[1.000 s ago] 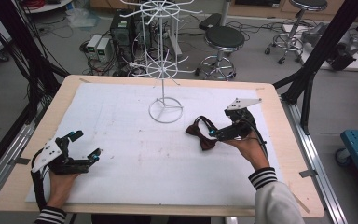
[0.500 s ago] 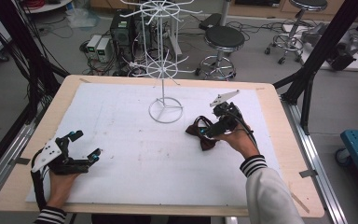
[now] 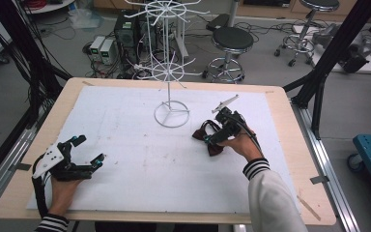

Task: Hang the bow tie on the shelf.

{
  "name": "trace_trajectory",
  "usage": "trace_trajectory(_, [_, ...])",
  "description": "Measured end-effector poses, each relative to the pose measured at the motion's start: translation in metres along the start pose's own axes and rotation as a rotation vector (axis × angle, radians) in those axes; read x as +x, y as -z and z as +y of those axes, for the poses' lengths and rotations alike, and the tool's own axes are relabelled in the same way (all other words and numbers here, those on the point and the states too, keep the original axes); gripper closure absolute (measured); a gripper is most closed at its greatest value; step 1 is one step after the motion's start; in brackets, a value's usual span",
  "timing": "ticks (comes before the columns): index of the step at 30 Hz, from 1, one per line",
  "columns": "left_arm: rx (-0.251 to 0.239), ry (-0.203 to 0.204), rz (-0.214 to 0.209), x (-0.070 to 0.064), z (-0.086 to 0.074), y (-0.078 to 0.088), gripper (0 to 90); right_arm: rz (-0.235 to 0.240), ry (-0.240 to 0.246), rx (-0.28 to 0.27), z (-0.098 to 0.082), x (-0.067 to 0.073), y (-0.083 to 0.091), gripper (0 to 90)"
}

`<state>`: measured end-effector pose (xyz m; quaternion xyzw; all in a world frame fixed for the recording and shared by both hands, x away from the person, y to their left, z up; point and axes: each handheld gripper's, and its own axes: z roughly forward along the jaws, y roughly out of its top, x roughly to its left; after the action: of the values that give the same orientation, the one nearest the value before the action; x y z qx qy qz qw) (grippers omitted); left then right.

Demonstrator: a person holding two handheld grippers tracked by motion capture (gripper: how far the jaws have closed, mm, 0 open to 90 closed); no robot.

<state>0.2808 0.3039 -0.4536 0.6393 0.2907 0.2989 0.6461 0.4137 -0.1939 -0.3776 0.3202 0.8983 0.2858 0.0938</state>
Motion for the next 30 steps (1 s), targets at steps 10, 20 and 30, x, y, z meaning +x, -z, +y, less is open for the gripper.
trace_trajectory(10, [-0.001, 0.001, 0.0, 0.0, 0.0, 0.0, 1.8, 0.033, 0.015, 0.09, 0.0, 0.003, -0.016, 4.9])
trace_trajectory(20, [0.0, 0.0, 0.0, 0.0, 0.0, 0.0, 1.8, 0.042, 0.0, 0.154, 0.001, 0.001, -0.028, 21.9])
trace_trajectory(30, [0.0, -0.001, 0.0, 0.0, 0.0, 0.0, 1.8, 0.053, -0.007, 0.204, 0.002, 0.0, -0.035, 40.7])
